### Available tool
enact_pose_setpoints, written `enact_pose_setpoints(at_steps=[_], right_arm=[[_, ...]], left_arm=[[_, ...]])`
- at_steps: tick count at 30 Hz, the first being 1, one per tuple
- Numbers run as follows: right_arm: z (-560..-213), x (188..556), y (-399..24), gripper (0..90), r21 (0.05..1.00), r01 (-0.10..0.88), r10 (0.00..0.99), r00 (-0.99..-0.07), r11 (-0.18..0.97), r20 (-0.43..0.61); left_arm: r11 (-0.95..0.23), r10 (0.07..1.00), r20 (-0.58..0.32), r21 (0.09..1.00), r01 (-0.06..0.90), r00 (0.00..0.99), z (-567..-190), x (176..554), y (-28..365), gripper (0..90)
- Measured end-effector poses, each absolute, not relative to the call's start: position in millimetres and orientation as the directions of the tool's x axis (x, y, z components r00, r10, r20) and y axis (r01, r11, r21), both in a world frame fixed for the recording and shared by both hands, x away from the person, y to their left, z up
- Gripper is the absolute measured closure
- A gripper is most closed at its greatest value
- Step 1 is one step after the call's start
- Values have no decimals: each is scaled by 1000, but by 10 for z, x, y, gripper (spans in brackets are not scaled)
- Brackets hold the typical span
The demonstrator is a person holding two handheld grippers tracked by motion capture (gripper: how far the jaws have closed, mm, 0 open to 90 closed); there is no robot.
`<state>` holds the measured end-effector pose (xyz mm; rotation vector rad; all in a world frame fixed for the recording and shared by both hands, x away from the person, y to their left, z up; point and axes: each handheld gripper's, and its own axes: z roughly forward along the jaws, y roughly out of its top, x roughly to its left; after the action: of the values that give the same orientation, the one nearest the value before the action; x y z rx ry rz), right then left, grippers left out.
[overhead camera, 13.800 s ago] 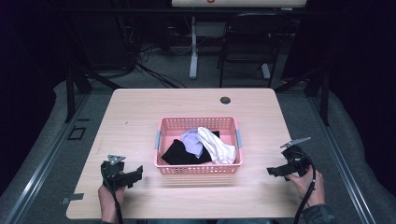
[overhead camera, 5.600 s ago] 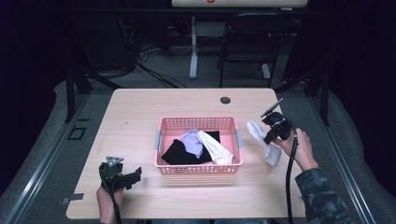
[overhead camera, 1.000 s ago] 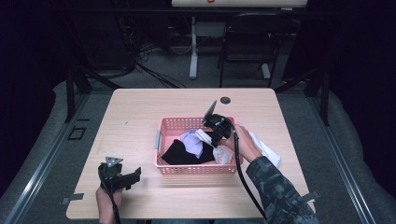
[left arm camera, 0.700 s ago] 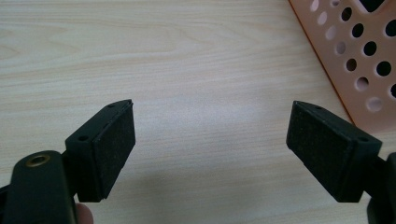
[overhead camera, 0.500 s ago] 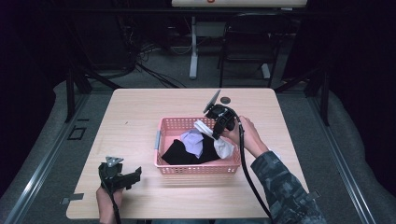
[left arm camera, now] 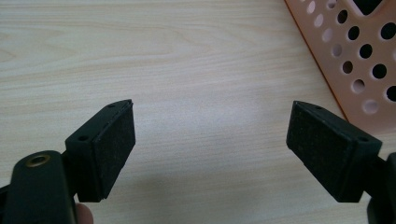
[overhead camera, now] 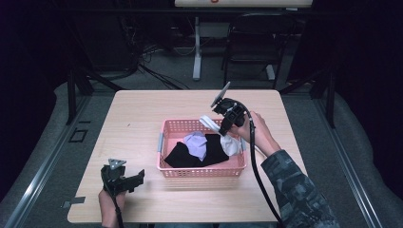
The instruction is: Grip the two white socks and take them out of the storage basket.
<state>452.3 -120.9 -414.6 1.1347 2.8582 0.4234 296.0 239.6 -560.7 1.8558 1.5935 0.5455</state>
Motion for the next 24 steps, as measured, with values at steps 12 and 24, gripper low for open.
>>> enact_pose_setpoints(at_steps=[12,24], right_arm=[[-3884,4493,-1365,857,305,664,686,-726,682,49],[-3726,4469,-1681,857,327,690,721,-692,645,37]], left_arm=[[-72,979,-87,693,717,183,-5618,2962,2391,156],[-66,980,-90,696,715,179,-5619,2954,2400,156]])
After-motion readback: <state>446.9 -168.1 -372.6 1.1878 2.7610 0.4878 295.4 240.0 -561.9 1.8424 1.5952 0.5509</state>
